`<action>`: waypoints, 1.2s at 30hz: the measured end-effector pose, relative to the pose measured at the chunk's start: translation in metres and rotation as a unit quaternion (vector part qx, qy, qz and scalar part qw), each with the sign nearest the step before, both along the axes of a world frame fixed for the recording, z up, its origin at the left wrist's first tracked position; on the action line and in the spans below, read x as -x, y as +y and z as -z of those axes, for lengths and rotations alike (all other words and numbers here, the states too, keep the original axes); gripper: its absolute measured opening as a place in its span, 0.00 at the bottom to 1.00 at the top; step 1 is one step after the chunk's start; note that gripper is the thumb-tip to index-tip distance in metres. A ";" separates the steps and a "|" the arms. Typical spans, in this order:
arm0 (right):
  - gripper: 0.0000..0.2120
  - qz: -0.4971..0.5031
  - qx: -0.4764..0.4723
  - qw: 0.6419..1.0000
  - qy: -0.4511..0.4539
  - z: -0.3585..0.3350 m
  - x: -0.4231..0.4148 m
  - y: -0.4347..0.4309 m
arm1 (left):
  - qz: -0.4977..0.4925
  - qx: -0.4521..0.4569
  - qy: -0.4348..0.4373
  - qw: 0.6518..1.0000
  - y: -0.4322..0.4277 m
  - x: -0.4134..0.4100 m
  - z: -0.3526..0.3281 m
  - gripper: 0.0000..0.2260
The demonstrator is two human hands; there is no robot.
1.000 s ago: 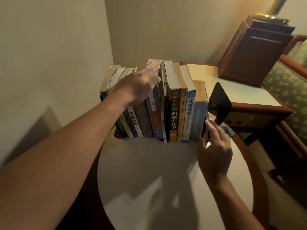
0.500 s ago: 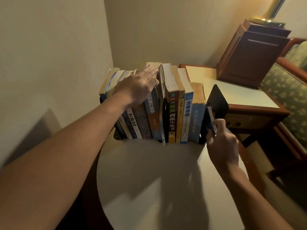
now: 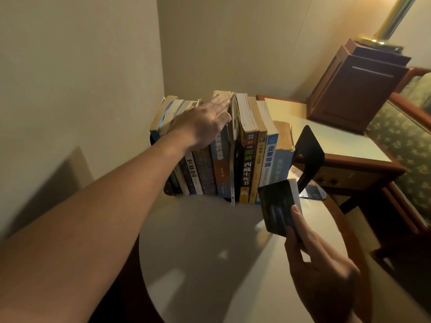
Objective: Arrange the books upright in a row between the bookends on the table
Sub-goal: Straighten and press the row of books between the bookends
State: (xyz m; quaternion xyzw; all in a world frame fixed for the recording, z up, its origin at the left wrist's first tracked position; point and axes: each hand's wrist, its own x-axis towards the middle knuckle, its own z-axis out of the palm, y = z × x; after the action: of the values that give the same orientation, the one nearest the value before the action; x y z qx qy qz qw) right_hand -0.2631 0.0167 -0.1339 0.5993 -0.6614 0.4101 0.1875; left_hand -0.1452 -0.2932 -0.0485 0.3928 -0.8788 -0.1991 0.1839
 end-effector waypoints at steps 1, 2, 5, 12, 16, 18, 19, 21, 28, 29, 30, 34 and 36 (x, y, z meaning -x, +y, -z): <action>0.19 -0.011 0.010 1.000 0.001 -0.004 -0.004 -0.003 | 0.000 0.000 0.000 1.000 0.000 0.000 -0.001 0.27; 0.19 -0.016 0.021 1.000 0.011 -0.008 -0.008 -0.007 | 0.000 0.000 -0.001 1.000 0.000 0.000 -0.001 0.27; 0.18 -0.021 0.056 0.997 0.047 -0.019 -0.018 -0.022 | 0.000 0.000 -0.008 1.000 0.000 0.002 -0.001 0.27; 0.20 -0.050 0.089 0.993 0.065 -0.021 -0.021 -0.060 | -0.005 -0.003 -0.018 1.000 -0.002 0.004 -0.001 0.30; 0.19 -0.051 0.083 0.991 0.089 -0.005 -0.016 -0.078 | -0.005 0.004 -0.015 1.000 -0.001 0.004 -0.001 0.29; 0.18 -0.040 0.079 0.992 0.087 -0.001 -0.014 -0.088 | -0.007 0.006 -0.012 1.000 0.000 0.003 -0.001 0.28; 0.18 -0.036 0.078 0.993 0.081 0.000 -0.015 -0.094 | -0.006 0.008 -0.011 1.000 0.001 0.002 -0.001 0.28; 0.18 -0.035 0.075 0.994 0.065 0.001 -0.016 -0.104 | -0.003 0.011 -0.007 1.000 0.003 0.002 -0.002 0.26; 0.18 -0.024 0.049 0.998 0.028 0.005 -0.014 -0.123 | -0.007 0.004 -0.001 1.000 0.003 0.001 -0.001 0.28; 0.19 -0.022 0.041 0.999 0.027 0.004 -0.013 -0.124 | -0.008 0.005 0.000 1.000 0.003 0.001 -0.002 0.28; 0.20 -0.020 0.029 0.999 0.028 0.003 -0.013 -0.125 | -0.008 0.006 0.000 1.000 0.004 0.001 -0.002 0.27; 0.23 0.003 -0.024 0.999 0.037 -0.001 -0.015 -0.130 | -0.007 0.009 -0.004 1.000 0.008 0.000 -0.004 0.25; 0.26 0.011 -0.047 0.998 0.040 -0.006 -0.016 -0.132 | -0.008 0.011 -0.006 1.000 0.009 0.000 -0.006 0.24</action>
State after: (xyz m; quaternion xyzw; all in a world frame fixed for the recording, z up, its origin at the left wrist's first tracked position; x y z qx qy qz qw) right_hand -0.2475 -0.1151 -0.1279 0.6158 -0.6786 0.3525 0.1897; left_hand -0.1453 -0.2838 -0.0430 0.3990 -0.8788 -0.1856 0.1847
